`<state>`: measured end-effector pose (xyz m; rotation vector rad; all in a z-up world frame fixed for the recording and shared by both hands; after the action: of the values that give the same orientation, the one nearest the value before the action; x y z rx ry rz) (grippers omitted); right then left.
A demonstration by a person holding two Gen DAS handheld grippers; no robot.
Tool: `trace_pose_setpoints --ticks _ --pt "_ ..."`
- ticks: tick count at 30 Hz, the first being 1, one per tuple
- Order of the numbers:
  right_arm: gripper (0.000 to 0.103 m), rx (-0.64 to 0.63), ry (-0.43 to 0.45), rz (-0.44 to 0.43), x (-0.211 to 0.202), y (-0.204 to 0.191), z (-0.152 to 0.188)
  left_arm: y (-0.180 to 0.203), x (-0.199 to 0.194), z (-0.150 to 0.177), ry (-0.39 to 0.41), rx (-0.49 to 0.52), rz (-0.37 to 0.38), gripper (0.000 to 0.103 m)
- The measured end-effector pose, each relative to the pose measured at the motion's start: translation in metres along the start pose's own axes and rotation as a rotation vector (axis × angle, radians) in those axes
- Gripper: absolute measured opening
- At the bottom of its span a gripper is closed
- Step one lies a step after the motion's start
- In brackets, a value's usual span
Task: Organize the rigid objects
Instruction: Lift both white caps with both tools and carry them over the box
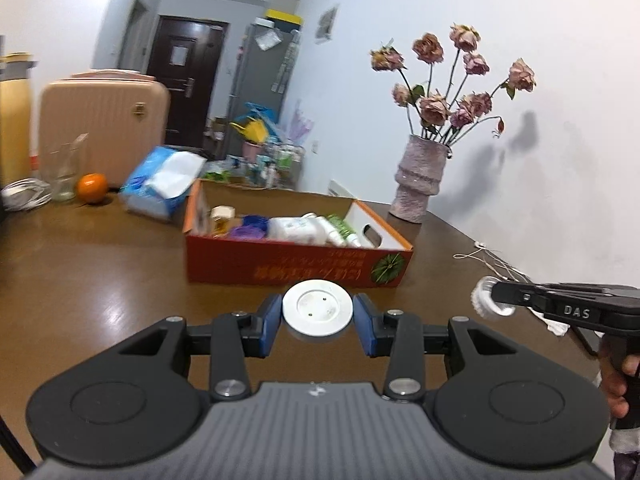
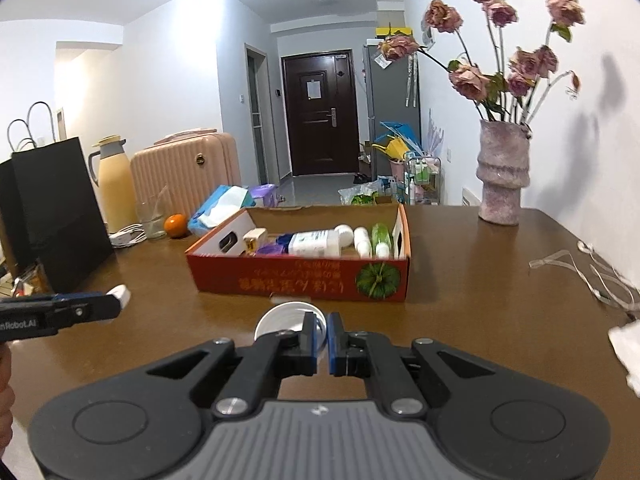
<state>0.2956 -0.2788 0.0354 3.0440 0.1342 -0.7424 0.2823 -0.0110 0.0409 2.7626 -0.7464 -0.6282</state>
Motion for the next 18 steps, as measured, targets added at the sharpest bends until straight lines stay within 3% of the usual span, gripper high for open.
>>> trace_pose_setpoints --ticks 6,10,18 --pt "0.005 -0.040 -0.006 -0.021 0.075 0.007 -0.051 -0.018 0.097 -0.051 -0.075 0.045 0.070 0.040" --pt "0.005 -0.096 -0.038 0.005 0.138 0.010 -0.080 -0.035 0.175 -0.076 -0.167 0.050 0.089 0.040" --pt "0.005 -0.302 -0.196 0.011 0.254 -0.006 -0.101 -0.068 0.284 -0.082 -0.322 -0.025 0.102 0.040"
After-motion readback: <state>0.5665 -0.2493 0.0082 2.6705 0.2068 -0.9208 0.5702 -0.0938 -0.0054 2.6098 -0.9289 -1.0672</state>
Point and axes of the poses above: each gripper's, at about its wrist camera, not at the fingertips, and x roughly the way its jaws point, y to its right, z to its underside, the point moved 2 cm from there along x, roughly the way its jaws point, and after that the axes turned 14 degrees about z, right-handed, at the moved point
